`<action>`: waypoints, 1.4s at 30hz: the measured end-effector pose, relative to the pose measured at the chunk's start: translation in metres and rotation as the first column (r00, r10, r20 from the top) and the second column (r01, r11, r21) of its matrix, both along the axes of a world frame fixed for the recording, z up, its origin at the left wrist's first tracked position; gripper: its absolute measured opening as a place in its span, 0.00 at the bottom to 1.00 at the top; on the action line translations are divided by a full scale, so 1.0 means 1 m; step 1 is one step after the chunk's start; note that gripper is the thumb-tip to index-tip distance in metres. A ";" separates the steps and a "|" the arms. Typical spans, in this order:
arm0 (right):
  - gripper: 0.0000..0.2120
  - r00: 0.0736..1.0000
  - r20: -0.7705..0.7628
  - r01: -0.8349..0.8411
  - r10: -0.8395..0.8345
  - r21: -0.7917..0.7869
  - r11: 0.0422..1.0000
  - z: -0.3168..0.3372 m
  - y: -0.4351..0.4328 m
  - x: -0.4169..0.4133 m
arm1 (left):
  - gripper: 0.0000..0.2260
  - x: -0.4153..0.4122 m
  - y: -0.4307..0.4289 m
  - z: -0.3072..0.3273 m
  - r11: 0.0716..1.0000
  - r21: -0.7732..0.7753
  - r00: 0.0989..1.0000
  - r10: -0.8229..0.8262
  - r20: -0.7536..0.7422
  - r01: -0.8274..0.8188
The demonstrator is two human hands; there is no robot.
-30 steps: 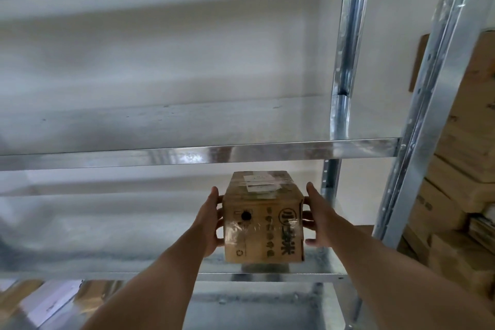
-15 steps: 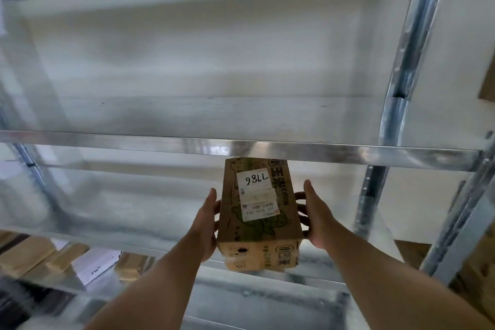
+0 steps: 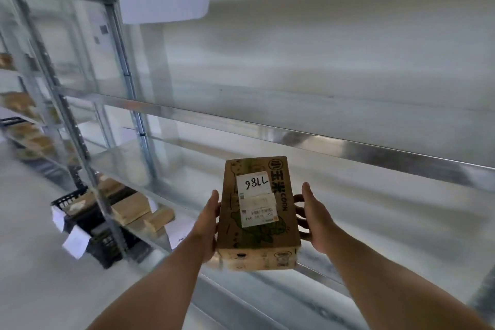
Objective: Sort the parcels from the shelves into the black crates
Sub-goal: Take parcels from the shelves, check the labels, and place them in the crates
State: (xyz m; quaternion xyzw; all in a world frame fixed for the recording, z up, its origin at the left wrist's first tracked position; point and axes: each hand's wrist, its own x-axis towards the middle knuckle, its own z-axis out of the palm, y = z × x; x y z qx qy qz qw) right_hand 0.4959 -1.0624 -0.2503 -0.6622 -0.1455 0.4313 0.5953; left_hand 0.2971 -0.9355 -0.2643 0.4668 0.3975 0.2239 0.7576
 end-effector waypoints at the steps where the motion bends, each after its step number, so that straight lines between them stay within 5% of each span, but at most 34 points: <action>1: 0.27 1.000 0.009 -0.030 0.030 -0.006 1.000 0.000 0.020 -0.016 | 0.30 -0.017 0.016 0.000 1.000 0.003 1.000 0.024 -0.010 -0.024; 20: 0.20 0.936 0.071 -0.348 0.346 0.013 0.938 -0.014 0.359 -0.286 | 0.12 -0.301 0.272 -0.007 0.882 -0.022 0.882 0.469 -0.036 -0.470; 42: 0.23 0.728 0.153 -0.675 0.668 -0.012 0.738 -0.022 0.784 -0.520 | 0.17 -0.530 0.614 -0.013 0.675 0.075 0.661 0.736 -0.147 -0.734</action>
